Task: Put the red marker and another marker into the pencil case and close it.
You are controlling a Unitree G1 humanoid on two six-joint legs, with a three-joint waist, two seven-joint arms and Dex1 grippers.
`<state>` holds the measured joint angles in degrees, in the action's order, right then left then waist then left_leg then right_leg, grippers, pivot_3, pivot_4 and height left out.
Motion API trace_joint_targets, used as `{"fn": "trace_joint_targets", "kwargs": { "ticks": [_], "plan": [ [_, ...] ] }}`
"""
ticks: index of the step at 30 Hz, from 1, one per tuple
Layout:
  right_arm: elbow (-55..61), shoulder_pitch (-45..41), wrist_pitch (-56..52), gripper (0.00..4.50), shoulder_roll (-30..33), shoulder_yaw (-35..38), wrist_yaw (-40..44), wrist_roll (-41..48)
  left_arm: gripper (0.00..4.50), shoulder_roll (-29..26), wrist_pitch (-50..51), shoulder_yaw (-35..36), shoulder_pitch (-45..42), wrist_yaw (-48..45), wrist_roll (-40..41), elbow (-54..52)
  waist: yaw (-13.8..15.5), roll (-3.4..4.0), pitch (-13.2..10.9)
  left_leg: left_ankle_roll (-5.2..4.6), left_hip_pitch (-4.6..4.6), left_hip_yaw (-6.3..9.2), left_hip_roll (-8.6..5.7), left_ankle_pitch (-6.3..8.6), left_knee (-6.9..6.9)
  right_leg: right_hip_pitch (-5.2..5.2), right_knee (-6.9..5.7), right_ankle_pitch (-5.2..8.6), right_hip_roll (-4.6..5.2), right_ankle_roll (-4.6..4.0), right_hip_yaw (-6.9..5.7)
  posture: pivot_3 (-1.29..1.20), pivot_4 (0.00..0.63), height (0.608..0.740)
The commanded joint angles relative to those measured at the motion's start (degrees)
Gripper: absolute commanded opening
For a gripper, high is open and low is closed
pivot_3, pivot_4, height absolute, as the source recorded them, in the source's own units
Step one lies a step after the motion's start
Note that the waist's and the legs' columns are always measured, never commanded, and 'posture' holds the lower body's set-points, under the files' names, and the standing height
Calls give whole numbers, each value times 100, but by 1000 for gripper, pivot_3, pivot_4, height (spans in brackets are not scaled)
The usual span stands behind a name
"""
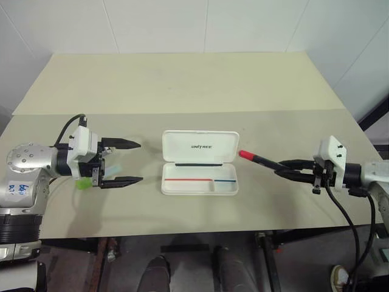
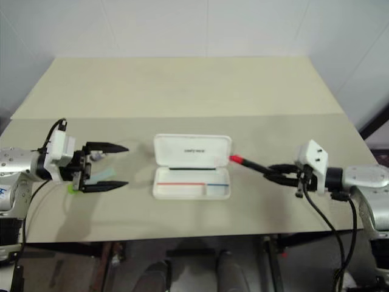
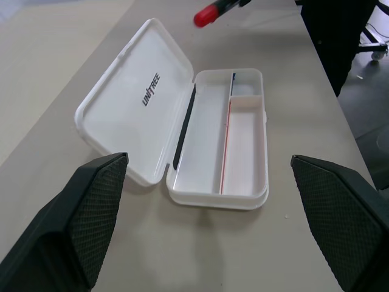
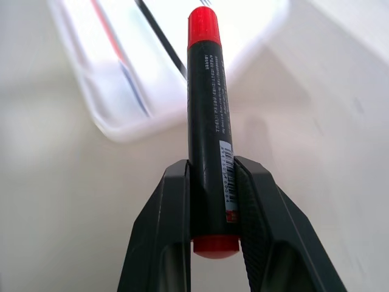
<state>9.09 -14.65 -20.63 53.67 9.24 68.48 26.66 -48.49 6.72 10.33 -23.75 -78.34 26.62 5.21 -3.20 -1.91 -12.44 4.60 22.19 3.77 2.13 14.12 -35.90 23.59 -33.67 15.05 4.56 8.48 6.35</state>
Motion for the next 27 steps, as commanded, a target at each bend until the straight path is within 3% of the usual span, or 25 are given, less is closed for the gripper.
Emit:
{"fn": "trace_joint_targets", "kwargs": {
  "ticks": [1,5,10,19,27],
  "plan": [
    [699,-246,-380,652,-97,-80,-182,337,4500,-111,-167,160,59,33,-16,-26,0,0,0,0,1,0,0,0,-1,0,2,0,0,0,0,0,150,740],
    [951,-675,-543,652,-525,-724,-307,286,4500,-91,-227,146,69,71,-22,-15,-8,-3,2,0,0,0,1,0,1,1,4,0,0,0,0,0,150,740],
    [247,-1232,-93,652,-1149,-1625,-282,-377,4500,-70,-286,101,49,100,-44,35,-9,-3,2,0,3,0,1,1,3,2,10,-1,0,-1,-1,0,150,740],
    [-1799,-2331,1184,652,-2055,-2342,0,-1325,4500,-8,-285,11,93,166,-64,-53,-14,-3,2,0,3,0,0,1,17,11,-7,-4,0,7,-3,0,150,740],
    [-2638,-2805,1828,652,-2362,-2651,591,-1696,4500,-2,-259,38,186,249,-52,-153,-20,-2,1,0,-1,3,1,0,33,18,-21,-33,0,63,-7,0,150,740]
  ]
}}
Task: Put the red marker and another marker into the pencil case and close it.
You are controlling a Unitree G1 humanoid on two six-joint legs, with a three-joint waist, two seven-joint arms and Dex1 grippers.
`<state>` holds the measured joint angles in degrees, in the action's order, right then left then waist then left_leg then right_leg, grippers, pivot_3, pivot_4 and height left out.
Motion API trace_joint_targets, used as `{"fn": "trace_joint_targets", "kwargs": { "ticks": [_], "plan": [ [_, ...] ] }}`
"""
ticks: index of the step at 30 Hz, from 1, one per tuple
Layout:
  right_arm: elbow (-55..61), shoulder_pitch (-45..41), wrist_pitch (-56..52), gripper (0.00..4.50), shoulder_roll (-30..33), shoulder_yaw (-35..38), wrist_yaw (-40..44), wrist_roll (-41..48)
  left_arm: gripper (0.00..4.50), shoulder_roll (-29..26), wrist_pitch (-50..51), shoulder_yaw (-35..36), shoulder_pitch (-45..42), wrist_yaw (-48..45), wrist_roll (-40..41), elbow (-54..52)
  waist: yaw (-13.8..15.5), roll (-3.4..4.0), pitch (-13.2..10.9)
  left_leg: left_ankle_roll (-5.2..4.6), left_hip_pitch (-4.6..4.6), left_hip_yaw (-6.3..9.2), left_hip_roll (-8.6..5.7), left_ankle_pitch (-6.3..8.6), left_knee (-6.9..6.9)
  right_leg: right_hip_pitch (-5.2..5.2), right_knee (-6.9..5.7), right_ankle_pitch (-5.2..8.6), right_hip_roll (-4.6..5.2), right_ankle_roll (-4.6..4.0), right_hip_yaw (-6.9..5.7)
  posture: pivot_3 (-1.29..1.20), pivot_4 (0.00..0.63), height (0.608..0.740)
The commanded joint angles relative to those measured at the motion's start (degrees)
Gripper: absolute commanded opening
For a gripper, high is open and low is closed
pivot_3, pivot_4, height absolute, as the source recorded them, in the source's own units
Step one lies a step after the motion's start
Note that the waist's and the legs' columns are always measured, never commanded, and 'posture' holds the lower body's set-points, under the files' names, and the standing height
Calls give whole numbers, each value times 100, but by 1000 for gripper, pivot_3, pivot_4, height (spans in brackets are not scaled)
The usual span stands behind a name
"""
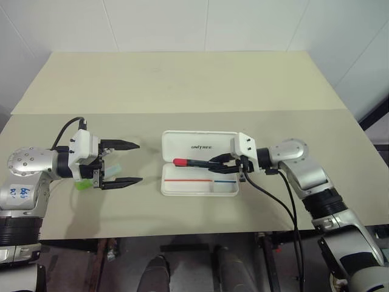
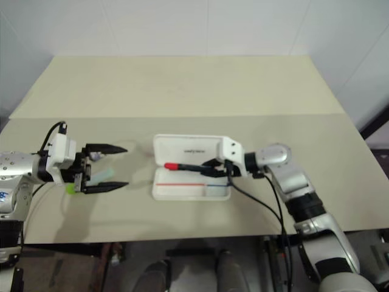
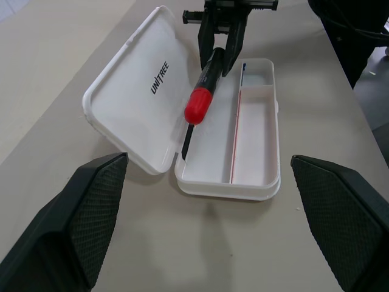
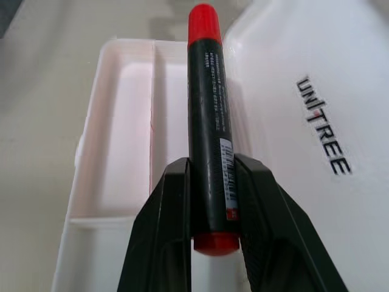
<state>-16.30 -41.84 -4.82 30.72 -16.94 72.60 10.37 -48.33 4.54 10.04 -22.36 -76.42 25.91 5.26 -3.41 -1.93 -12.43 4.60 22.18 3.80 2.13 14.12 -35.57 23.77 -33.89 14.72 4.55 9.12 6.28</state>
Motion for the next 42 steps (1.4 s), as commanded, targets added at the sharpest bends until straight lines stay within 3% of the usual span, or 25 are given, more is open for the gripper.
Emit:
{"fn": "trace_joint_targets", "kwargs": {
  "ticks": [1,11,19,32,37,40,42],
  "plan": [
    [-154,-108,297,652,-104,-47,212,-81,4500,-15,-35,69,68,76,26,-186,-1,0,0,0,0,0,0,0,2,0,0,-4,0,10,0,0,150,740],
    [-715,-290,524,652,-403,-44,259,-345,4500,8,6,44,136,193,50,-312,-10,1,0,1,-1,0,0,0,5,3,-2,-4,0,10,-1,0,150,740],
    [-566,-279,559,3477,-453,66,194,-336,4500,27,61,23,125,216,55,-379,-12,0,0,0,-2,1,0,0,7,3,-1,-5,0,11,-1,0,150,740],
    [1693,331,-1094,3477,-305,570,-164,661,4500,26,69,-21,97,210,83,-409,8,1,0,1,0,2,0,0,9,4,-1,-3,0,9,-2,0,150,740],
    [3164,950,-2266,3477,108,1402,-677,1578,4500,19,98,36,198,255,109,-485,28,1,0,2,1,4,0,1,11,4,3,1,0,5,-3,0,150,740],
    [4011,1509,-2926,4369,617,2173,-993,2148,4500,-29,133,146,372,317,139,-602,64,0,0,7,4,5,0,5,13,4,6,6,1,3,-3,0,150,740],
    [4347,1752,-3223,4473,910,2616,-1213,2405,4500,-74,157,262,507,388,153,-670,67,0,0,9,5,5,0,7,13,4,11,14,1,-10,-3,0,150,740]
  ]
}}
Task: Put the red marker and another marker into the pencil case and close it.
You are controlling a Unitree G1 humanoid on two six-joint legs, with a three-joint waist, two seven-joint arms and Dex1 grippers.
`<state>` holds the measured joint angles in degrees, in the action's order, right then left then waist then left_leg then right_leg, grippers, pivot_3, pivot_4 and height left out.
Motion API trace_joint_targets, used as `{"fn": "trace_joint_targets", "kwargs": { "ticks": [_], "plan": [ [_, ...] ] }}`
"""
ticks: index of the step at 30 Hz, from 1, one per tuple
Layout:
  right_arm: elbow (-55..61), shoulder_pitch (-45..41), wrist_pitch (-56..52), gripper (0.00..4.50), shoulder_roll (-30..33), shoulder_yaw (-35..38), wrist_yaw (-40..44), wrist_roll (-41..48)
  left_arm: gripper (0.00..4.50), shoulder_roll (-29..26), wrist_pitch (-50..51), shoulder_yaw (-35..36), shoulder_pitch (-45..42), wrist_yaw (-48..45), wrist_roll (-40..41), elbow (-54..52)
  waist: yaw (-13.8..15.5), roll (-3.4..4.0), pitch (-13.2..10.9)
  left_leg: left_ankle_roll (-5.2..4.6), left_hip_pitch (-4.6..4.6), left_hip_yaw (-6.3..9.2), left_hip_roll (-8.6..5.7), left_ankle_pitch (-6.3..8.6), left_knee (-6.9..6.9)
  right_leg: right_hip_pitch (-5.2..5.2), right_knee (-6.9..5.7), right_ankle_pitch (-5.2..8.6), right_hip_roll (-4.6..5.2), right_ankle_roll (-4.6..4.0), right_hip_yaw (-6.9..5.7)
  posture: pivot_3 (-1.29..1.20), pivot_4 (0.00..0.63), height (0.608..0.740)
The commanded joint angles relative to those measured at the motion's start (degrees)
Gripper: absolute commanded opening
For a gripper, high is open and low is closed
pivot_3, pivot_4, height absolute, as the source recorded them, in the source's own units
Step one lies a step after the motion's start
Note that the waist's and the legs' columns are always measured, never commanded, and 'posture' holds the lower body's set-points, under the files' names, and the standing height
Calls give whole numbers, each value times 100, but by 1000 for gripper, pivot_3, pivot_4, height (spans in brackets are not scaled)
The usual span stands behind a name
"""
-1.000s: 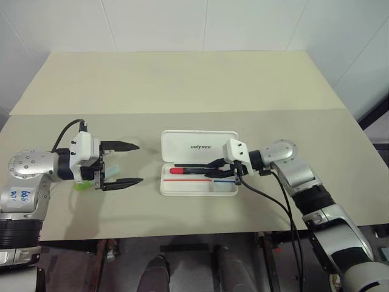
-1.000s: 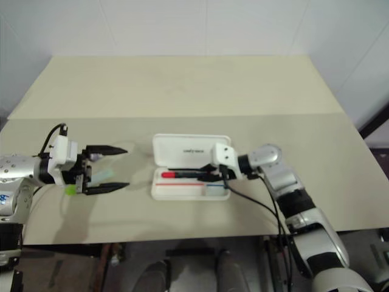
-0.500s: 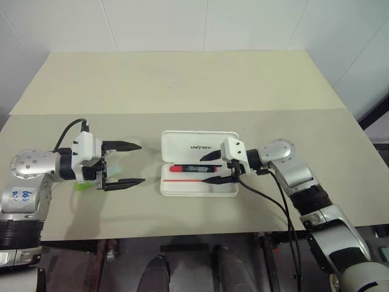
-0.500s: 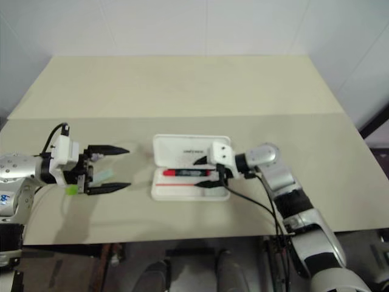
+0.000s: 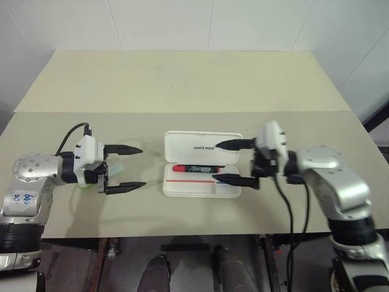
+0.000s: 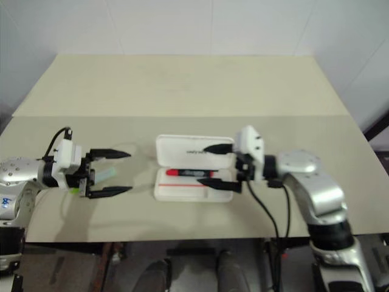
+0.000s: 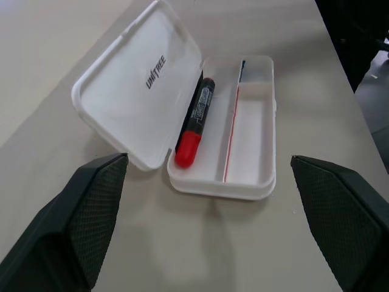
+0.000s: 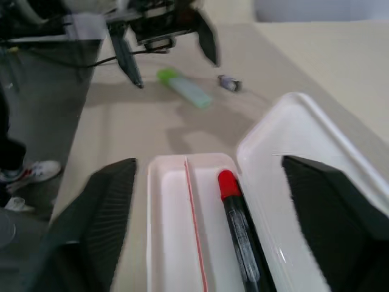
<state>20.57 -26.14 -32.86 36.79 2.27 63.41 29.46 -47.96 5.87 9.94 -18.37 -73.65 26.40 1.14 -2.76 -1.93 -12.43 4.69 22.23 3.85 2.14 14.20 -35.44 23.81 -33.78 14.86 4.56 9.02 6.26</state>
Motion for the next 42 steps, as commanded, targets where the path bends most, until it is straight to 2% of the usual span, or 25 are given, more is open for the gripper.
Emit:
{"fn": "trace_joint_targets", "kwargs": {
  "ticks": [1,6,10,16,26,42],
  "plan": [
    [754,244,-519,4473,394,803,-374,606,4500,-127,35,312,155,133,112,-284,-4,0,0,0,1,0,0,0,0,0,1,15,0,-27,0,0,150,740],
    [736,330,-511,4473,735,1175,-688,656,4500,-246,-92,835,563,414,16,-192,-79,-2,1,-2,-11,-6,2,-1,-1,-2,5,35,0,-66,3,0,150,740],
    [595,258,-274,4473,731,983,-782,517,4500,-296,-207,1253,874,731,-100,201,-65,-2,1,-5,-10,-11,3,-4,-4,-1,13,35,0,-66,7,0,150,740],
    [548,163,-118,4473,649,700,-872,447,4500,-470,-409,1492,1239,634,-209,843,-53,-2,1,-4,-4,-11,3,-3,1,-1,26,35,1,-67,7,0,150,740],
    [601,191,-63,4473,638,637,-1035,489,4500,-606,-725,1221,1009,563,-459,1686,-33,-2,1,-1,-2,-10,4,0,19,7,25,36,1,-68,4,0,150,740],
    [749,342,-1,4473,647,696,-1255,566,4500,-525,-901,647,475,619,-998,2999,-42,-3,2,-1,-3,-11,4,0,23,11,12,35,1,-66,3,0,150,740]
  ]
}}
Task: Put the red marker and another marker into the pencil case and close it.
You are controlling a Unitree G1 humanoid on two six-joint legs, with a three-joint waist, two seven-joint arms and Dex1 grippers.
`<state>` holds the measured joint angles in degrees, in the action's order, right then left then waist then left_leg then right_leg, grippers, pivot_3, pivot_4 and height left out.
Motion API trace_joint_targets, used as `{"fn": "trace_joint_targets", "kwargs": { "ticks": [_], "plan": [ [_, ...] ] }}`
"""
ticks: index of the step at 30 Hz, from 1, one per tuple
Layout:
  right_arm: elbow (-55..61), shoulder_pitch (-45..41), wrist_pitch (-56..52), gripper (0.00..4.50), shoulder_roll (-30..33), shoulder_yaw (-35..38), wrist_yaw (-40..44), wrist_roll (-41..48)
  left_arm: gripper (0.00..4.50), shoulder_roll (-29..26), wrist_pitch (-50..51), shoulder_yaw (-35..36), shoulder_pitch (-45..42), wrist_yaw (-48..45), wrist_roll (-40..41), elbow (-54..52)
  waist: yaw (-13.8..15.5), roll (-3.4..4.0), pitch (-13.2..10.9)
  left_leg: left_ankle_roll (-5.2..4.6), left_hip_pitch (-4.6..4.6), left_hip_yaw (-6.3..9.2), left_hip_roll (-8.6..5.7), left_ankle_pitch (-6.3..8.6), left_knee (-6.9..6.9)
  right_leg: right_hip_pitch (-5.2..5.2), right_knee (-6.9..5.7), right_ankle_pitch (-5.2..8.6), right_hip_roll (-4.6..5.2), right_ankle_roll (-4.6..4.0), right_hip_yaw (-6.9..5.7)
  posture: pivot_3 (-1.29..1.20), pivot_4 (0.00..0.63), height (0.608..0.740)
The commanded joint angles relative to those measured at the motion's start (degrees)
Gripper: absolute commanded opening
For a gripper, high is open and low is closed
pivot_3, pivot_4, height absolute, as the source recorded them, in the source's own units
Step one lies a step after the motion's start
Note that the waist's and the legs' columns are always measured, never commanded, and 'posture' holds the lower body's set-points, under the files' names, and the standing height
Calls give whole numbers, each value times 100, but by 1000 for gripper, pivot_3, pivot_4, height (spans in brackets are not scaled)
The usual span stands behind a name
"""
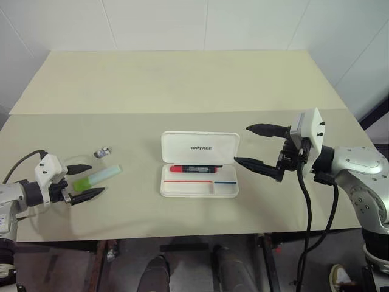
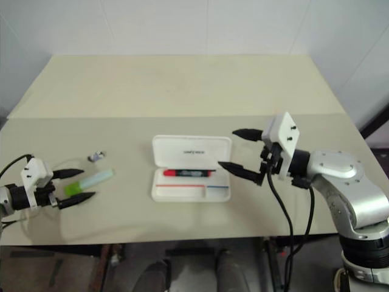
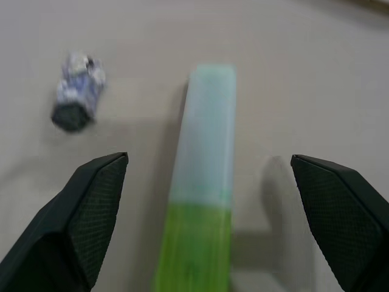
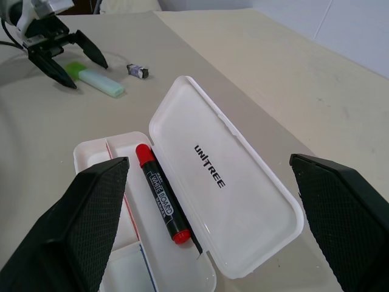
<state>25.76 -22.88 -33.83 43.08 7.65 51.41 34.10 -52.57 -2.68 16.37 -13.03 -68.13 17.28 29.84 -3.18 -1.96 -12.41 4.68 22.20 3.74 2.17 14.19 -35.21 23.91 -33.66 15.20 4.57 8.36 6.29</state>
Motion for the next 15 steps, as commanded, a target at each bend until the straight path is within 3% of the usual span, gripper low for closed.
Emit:
{"fn": "trace_joint_targets", "kwargs": {
  "ticks": [1,4,15],
  "plan": [
    [238,27,101,4473,11,154,-69,103,4500,-72,-62,-26,-86,119,-152,247,3,0,0,0,0,0,0,0,0,0,0,0,0,0,0,0,150,740],
    [250,59,121,4473,13,159,-94,107,4500,-53,-40,-49,-131,135,-165,410,8,-1,1,0,-1,0,0,0,0,0,-3,0,0,0,0,0,150,740],
    [199,75,219,4500,33,162,-74,88,1053,6,-15,-230,-136,87,-172,95,5,-1,1,-5,-9,0,0,-12,-1,-1,-11,-2,0,-8,0,0,150,740]
  ]
}}
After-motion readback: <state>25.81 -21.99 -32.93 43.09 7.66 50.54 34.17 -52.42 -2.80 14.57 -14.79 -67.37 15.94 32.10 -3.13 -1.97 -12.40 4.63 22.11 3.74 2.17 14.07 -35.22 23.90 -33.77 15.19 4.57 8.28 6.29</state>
